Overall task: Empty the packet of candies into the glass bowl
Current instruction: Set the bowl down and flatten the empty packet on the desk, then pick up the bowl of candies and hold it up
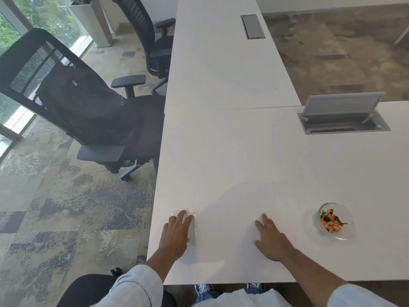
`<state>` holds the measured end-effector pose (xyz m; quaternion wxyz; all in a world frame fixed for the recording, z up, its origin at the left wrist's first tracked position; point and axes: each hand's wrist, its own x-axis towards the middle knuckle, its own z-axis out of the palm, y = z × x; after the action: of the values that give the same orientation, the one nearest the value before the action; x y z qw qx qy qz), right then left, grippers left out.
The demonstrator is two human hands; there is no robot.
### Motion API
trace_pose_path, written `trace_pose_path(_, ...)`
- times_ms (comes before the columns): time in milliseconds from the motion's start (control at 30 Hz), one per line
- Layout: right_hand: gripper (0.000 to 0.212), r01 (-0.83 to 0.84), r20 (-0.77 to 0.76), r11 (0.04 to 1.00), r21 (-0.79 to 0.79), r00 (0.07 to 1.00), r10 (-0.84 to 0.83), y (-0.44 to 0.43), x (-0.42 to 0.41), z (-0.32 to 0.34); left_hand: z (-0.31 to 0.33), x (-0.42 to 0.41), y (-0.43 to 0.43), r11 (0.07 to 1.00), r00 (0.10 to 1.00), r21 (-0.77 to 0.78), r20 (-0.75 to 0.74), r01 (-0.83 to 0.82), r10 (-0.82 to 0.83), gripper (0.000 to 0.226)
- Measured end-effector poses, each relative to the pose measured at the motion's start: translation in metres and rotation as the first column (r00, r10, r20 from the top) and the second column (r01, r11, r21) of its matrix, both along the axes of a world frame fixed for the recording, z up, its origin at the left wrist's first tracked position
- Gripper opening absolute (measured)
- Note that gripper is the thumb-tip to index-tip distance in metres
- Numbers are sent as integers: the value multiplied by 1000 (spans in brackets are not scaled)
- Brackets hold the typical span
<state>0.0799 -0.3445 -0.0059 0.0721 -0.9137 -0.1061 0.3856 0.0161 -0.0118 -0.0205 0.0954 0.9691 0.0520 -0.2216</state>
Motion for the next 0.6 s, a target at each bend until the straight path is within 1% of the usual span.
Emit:
trace_pose_path(100, 72, 6, -4, 1000, 20, 1000, -6, -2, 2, 3, 2, 1, 0, 1000, 1000, -4, 4, -11, 11, 82)
trace_pose_path(200, 71, 36, -8, 998, 53, 999, -36, -6, 2, 6, 5, 0, -4, 998, 1000, -51, 9, -27, 27, 80)
trace_pose_path(267, 69, 58, 38, 994, 88, 997, -62, -10, -1, 8, 9, -1, -11, 996, 999, -83, 42, -31, 34, 74)
trace_pose_path(333, 67, 113, 130, 983, 146, 983, -133, -14, -5, 9, 13, 0, -24, 990, 993, -132, 95, -55, 68, 66)
trace_pose_path(400, 64, 211, 232, 949, 234, 936, -266, -22, -7, 13, 18, 6, -41, 974, 986, -212, 127, -79, 108, 59)
trace_pose_path(467, 61, 314, 311, 898, 309, 858, -408, -32, -4, 18, 22, 15, -63, 943, 982, -318, 121, -102, 147, 55)
trace_pose_path(600, 61, 483, 385, 764, 428, 667, -638, -70, 2, 27, 35, 43, -126, 817, 962, -545, 61, -190, 265, 53)
